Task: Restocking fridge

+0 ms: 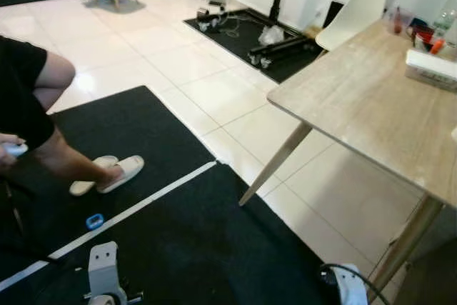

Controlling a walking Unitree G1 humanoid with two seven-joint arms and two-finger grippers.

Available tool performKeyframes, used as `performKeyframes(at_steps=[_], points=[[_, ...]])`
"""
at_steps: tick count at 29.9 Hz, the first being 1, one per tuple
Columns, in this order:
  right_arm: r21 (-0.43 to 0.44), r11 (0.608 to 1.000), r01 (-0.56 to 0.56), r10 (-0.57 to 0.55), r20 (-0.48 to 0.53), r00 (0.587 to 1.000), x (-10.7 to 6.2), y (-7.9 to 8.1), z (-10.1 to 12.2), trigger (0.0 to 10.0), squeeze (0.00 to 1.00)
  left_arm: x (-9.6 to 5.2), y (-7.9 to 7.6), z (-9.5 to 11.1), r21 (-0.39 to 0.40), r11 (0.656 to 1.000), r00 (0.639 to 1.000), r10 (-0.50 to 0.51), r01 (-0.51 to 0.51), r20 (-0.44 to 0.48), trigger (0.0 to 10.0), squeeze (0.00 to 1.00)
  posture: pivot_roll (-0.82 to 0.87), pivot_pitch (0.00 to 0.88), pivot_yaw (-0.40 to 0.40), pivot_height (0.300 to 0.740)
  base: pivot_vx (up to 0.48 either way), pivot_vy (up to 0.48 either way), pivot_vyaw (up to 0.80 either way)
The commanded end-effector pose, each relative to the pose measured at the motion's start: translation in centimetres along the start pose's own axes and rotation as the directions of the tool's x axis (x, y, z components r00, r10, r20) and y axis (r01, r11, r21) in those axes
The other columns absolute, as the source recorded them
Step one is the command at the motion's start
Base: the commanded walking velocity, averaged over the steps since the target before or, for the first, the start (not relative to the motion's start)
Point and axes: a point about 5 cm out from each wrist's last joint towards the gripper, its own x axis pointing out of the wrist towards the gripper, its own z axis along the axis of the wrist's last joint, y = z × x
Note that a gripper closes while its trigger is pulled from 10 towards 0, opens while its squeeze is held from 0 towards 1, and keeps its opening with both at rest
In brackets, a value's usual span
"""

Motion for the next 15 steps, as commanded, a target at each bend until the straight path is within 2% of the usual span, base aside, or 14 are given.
performKeyframes(at_steps=[1, 7, 11, 15], points=[[-0.006, 1.0, 0.019, -0.019, -0.02, 1.0, -0.2, -0.9, -0.6, 10.0, 0.0, 0.0, -0.9, -1.2, -0.014, 1.0, 0.999, -0.022, 0.022, -0.037, 10.0, 0.0, 0.05, 0.004, -0.091, 0.74, 0.311, 0.0, 0.0], [-0.012, 0.999, 0.038, -0.038, -0.029, 0.999, -0.7, -2.8, -1.3, 10.0, 0.0, -0.2, -0.5, -1.7, -0.017, 1.0, 0.999, -0.013, 0.013, -0.05, 10.0, 0.0, 0.06, 0.01, -0.092, 0.74, 0.312, 0.0, 0.0], [-0.01, 0.999, 0.036, -0.036, -0.028, 0.999, -0.8, -3.0, -1.3, 10.0, 0.0, -0.3, -0.4, -2.1, -0.018, 1.0, 0.998, -0.014, 0.013, -0.06, 10.0, 0.0, 0.06, 0.012, -0.088, 0.74, 0.311, 0.0, 0.0], [-0.016, 1.0, 0.026, -0.027, -0.027, 0.999, -0.7, -2.7, -1.2, 10.0, 0.0, -0.4, -1.1, -2.8, -0.014, 0.999, 0.996, -0.03, 0.028, -0.082, 10.0, 0.0, 0.07, 0.014, -0.089, 0.74, 0.31, 0.0, 0.0]])
